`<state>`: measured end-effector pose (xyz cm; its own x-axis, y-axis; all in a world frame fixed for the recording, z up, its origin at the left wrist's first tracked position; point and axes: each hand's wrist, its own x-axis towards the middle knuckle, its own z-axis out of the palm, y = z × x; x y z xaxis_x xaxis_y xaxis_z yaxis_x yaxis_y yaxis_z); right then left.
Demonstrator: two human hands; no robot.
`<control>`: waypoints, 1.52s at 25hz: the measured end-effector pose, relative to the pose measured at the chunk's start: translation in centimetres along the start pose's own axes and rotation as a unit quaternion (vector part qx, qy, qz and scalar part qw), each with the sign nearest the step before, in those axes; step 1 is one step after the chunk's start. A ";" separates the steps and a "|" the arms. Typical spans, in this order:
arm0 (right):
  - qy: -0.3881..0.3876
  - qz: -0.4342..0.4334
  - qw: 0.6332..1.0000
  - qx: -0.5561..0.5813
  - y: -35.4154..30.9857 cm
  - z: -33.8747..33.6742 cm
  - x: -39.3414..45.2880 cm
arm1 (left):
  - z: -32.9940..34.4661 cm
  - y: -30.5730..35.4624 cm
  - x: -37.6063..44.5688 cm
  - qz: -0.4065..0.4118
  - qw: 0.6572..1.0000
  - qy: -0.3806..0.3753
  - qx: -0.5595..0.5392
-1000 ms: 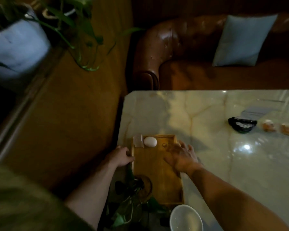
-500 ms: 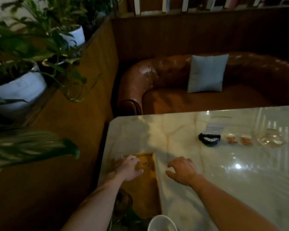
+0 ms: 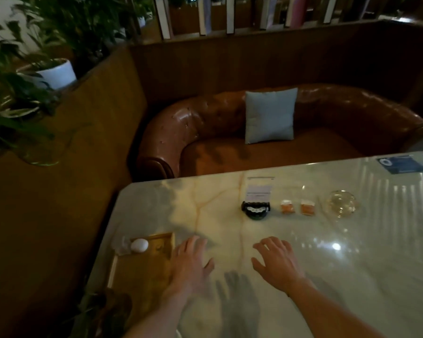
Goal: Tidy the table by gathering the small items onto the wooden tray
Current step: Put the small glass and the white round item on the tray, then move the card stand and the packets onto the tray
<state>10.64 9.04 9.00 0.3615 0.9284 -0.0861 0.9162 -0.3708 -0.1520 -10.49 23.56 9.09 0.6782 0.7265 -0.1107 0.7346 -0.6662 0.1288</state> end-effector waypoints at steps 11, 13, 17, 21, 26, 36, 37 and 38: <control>-0.046 0.017 0.999 0.016 11.6 0.0 -2.4 | 3.1 8.8 1.3 -0.055 0.997 -0.006 -0.053; -0.055 0.018 0.998 0.012 12.9 -0.2 -1.5 | 3.3 9.0 2.8 -0.073 0.995 -0.002 -0.070; -0.067 0.026 0.997 0.006 15.1 -0.5 0.9 | 3.1 9.0 6.4 -0.059 0.996 -0.025 -0.055; -0.091 0.030 0.995 -0.010 16.5 -0.5 4.3 | 3.1 8.4 10.3 -0.038 0.996 -0.068 -0.041; -0.113 0.032 0.993 -0.016 18.3 -0.1 9.5 | 3.3 8.1 16.4 -0.024 0.994 -0.110 -0.015; -0.130 0.035 0.990 -0.039 20.7 2.4 18.5 | 7.4 7.9 26.6 -0.041 0.983 -0.144 -0.109; -0.138 0.034 0.989 -0.043 21.0 2.8 19.3 | 8.0 7.8 27.3 -0.034 0.983 -0.143 -0.112; -0.148 0.033 0.987 -0.047 21.3 3.1 19.9 | 8.6 7.7 27.8 -0.026 0.983 -0.143 -0.113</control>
<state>36.78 19.58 1.04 0.3670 0.8497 -0.3787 0.9096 -0.4130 -0.0452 14.21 37.21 -1.43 0.6415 0.6593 -0.3921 0.7671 -0.5514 0.3278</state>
